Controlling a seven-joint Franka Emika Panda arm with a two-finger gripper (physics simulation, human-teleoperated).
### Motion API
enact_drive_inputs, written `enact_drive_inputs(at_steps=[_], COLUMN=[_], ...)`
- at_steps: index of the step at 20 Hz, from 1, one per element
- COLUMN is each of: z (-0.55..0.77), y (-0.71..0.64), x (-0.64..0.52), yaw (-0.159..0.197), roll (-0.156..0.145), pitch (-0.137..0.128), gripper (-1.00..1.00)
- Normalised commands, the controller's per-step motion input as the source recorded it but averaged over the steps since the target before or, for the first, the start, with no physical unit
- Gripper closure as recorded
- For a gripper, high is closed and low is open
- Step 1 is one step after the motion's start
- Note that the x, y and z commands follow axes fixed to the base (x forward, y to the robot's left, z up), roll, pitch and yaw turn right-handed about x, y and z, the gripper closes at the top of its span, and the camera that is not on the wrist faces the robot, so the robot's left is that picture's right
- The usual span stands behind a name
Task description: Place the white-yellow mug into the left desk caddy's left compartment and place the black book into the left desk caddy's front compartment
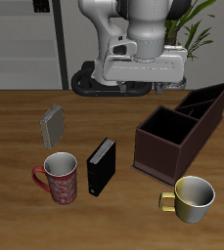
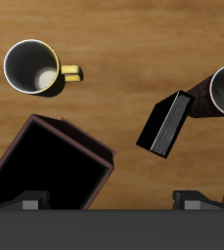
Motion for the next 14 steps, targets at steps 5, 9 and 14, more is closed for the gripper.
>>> enact_drive_inputs(at_steps=[5,9,14], z=[0.03,-0.01,-0.06], y=[0.13,0.09,0.09], x=[0.38,0.3,0.35], yaw=[-0.013,0.003,-0.04], roll=[0.021,0.006,-0.031], pitch=[-0.01,-0.037,-0.029], gripper=[-1.0,-1.0,-1.0])
